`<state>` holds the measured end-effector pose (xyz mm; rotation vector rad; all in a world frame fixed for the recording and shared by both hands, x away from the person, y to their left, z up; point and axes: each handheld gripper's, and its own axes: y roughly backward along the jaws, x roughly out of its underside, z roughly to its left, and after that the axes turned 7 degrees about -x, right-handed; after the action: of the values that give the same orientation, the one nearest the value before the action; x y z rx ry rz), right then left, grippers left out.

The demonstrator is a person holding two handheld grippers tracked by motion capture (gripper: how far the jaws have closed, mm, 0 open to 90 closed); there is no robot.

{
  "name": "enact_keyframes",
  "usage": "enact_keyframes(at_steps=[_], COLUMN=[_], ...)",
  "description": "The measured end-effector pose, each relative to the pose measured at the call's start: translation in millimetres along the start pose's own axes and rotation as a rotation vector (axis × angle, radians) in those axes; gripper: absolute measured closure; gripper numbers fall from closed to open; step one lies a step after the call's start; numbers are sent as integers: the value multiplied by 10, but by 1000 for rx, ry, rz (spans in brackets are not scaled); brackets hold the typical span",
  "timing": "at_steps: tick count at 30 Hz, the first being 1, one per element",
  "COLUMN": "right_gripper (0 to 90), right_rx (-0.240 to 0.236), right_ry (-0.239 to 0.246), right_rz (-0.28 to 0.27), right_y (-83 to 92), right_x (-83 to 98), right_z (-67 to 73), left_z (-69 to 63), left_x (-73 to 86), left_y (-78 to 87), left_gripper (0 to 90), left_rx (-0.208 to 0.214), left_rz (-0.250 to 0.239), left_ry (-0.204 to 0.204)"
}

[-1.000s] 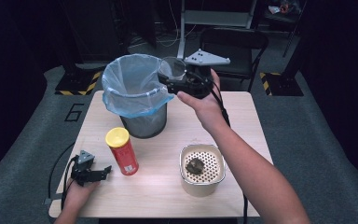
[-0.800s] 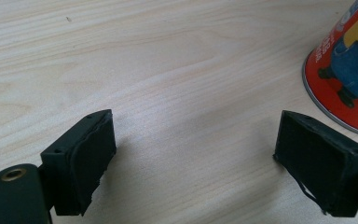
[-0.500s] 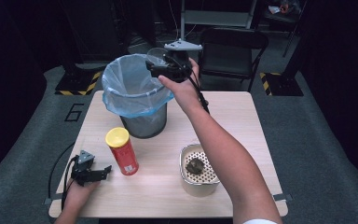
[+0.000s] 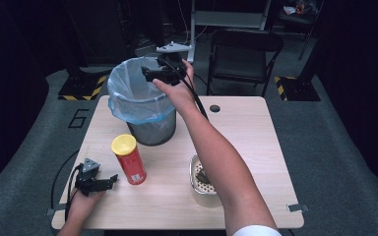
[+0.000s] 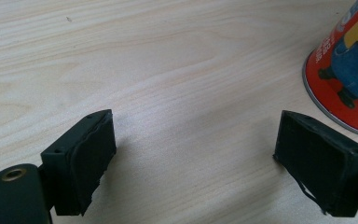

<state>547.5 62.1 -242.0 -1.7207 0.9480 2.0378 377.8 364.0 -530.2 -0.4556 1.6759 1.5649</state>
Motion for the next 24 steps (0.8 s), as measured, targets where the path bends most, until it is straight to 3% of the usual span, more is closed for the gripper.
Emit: enact_keyframes(at_steps=[2,4,6,10,14,16,20,21,24], right_gripper=[245,88,52,42,62,90,162,162,220], right_rx=[-17,-36,-72,-66,-47,-21,-3,-3,-25], right_ry=[-4,-25,-15,8,22,35,-28,-28,-54], right_rz=[4,34,72,72,45,38,1,1,-16], right_y=[-40,-99,-154,-117,76,262,609,609,855], right_x=[13,40,88,125,112,124,209,209,320], right_z=[5,17,23,36,11,-23,-174,-174,-296], left_z=[0,-1,-3,-6,-6,-1,-2,-2,-13], left_x=[0,1,1,3,-9,-16,-36,-36,-77], left_y=[0,0,1,3,24,39,79,79,152], left_gripper=[117,117,119,119,124,147,149,147,139], left_rx=[0,0,-1,0,8,24,28,28,51], left_rz=[0,0,-1,0,12,24,9,9,-12], left_ry=[-1,1,2,5,9,19,42,42,32])
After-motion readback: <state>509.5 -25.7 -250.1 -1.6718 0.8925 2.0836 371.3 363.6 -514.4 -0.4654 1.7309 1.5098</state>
